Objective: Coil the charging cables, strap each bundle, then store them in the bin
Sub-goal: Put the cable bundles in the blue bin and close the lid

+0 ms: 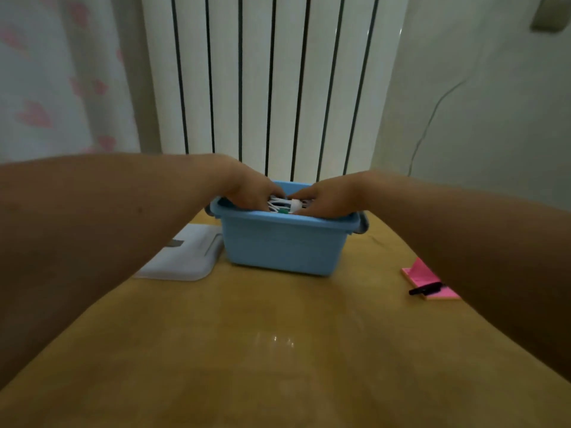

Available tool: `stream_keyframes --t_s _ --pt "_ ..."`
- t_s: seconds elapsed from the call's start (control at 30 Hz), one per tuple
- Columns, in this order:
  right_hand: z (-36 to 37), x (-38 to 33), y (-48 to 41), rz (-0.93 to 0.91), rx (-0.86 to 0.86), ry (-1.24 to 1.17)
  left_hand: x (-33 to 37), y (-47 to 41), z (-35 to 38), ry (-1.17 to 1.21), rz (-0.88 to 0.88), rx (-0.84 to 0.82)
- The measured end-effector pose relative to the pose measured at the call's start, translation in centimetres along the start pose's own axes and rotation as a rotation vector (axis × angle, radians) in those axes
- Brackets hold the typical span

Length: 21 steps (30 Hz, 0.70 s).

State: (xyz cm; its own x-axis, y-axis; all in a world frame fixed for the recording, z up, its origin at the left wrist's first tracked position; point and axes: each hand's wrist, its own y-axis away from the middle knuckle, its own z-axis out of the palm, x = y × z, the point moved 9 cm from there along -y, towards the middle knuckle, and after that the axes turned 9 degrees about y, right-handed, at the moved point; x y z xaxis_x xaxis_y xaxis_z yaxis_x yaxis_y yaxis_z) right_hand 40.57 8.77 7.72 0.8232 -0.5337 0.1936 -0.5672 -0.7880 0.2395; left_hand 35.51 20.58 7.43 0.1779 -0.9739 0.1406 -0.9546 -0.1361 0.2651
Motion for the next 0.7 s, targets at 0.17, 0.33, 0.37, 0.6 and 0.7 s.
stream_keyframes --t_s 0.17,0.33,0.37,0.6,0.7 --pt "-1.1 0.6 0.9 0.019 0.227 -0.049 -0.7 2.9 -0.1 0.169 0.008 0.145" --pt "-0.7 0.7 1.6 0.066 0.149 -0.057 -0.3 4.2 0.8 0.188 -0.044 0.285" --pt "-1.6 0.4 2.0 0.086 0.226 -0.113 -0.1 5.0 0.1 0.18 -0.013 0.361" --pt "-2.4 -3.1 11.6 0.168 0.968 -0.502 -5.6 16.1 3.2 0.52 0.053 0.756" --pt "1.7 -8.6 13.6 0.138 0.899 -0.659 -11.0 19.9 9.1 0.618 -0.118 0.874"
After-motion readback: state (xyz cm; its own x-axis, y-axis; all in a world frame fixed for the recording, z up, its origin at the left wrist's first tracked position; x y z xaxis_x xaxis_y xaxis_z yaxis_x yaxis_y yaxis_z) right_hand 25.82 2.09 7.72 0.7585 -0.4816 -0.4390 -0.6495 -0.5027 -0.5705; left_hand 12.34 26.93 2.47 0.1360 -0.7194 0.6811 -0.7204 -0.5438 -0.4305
